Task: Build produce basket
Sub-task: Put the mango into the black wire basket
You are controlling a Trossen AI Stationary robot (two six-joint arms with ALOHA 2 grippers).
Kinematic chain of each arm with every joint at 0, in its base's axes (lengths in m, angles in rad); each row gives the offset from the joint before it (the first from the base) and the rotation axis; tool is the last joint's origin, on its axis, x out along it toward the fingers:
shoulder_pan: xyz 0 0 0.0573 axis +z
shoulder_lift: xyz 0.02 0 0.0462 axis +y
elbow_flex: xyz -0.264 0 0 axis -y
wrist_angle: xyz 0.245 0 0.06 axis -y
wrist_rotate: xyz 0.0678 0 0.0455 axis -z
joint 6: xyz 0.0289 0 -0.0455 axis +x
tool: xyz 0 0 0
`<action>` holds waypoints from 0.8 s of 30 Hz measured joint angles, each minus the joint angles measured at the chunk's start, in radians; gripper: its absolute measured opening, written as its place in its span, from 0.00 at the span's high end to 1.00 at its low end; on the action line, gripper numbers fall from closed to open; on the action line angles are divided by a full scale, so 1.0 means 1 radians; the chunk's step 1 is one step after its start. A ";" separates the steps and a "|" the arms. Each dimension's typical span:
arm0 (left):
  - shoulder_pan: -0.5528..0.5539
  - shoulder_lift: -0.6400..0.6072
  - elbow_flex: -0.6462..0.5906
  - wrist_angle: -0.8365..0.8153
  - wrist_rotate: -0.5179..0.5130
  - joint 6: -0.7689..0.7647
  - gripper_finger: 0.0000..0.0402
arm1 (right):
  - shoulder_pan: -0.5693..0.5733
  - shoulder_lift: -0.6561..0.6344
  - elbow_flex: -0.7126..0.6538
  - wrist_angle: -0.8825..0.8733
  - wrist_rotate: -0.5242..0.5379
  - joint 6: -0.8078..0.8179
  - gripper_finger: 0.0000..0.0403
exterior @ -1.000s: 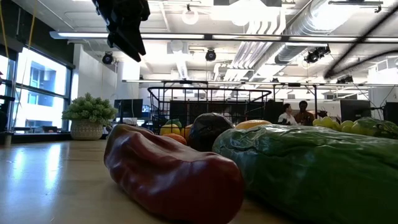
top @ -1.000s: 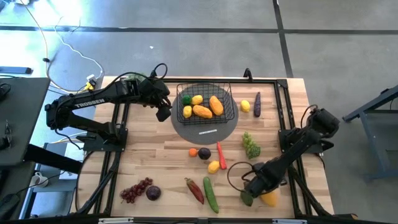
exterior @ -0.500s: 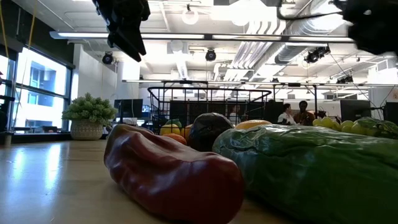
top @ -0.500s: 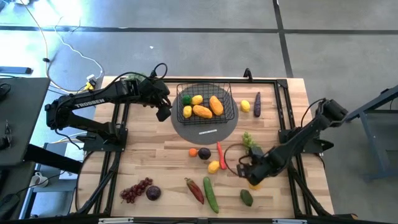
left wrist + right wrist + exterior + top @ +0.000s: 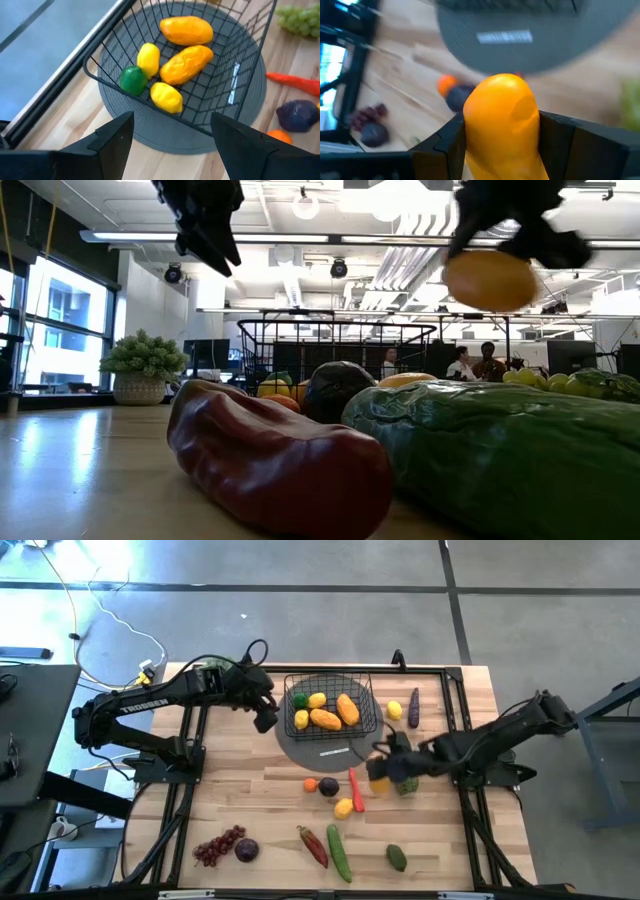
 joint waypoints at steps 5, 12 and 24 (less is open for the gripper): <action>0.000 0.000 0.000 0.034 -0.026 -0.025 0.37 | -0.142 -0.018 0.000 0.134 0.004 -0.249 0.59; 0.000 0.000 0.000 0.075 -0.060 -0.076 0.37 | -0.334 -0.019 0.000 0.345 0.000 -0.603 0.59; 0.000 0.000 0.000 0.153 -0.180 -0.133 0.37 | -0.584 -0.015 0.000 0.562 -0.013 -1.003 0.59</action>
